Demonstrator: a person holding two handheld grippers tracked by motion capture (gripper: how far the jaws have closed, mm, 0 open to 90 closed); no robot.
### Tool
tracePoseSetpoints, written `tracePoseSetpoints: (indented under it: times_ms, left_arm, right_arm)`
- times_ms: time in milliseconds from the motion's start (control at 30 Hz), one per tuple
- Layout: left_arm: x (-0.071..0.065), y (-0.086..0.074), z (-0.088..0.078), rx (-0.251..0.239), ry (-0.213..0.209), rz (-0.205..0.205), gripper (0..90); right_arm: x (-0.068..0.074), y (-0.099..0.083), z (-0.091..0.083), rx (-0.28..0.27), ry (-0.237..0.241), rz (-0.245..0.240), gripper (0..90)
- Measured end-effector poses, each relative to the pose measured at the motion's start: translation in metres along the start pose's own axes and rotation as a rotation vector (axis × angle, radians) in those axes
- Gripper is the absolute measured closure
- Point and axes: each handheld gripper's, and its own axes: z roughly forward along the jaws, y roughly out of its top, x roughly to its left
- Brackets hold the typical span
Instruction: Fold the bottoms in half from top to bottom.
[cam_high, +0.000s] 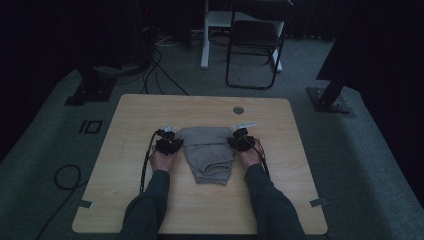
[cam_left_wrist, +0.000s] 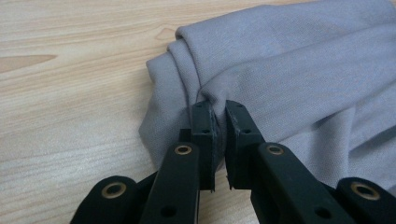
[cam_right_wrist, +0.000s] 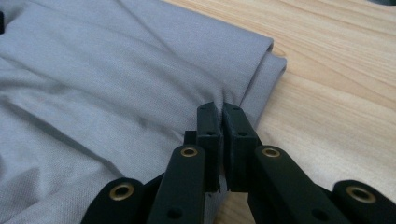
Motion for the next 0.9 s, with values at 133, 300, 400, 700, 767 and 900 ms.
tracePoseSetpoints:
  times_ms: [133,300,400,700,767,900]
  left_arm:
    - [0.003,0.003,-0.004,-0.018,-0.012,-0.024,83.7]
    - [0.004,0.015,-0.023,-0.087,-0.039,-0.012,83.9]
    - [0.000,0.026,-0.038,-0.150,-0.061,-0.011,83.8]
    - [-0.016,0.041,-0.078,-0.245,-0.108,0.062,83.8]
    - [-0.018,0.038,-0.083,-0.255,-0.123,0.076,83.7]
    - [-0.019,0.033,-0.093,-0.265,-0.147,0.095,83.6]
  right_arm:
    - [0.000,0.001,-0.003,-0.007,-0.001,-0.009,87.7]
    - [-0.001,0.008,-0.018,-0.080,-0.002,-0.018,87.7]
    - [0.001,0.016,-0.031,-0.125,-0.027,-0.047,87.7]
    - [-0.001,0.026,-0.074,-0.243,-0.028,-0.070,87.8]
    - [0.000,0.023,-0.082,-0.255,-0.025,-0.081,87.8]
    - [0.001,0.015,-0.096,-0.282,0.000,-0.086,87.8]
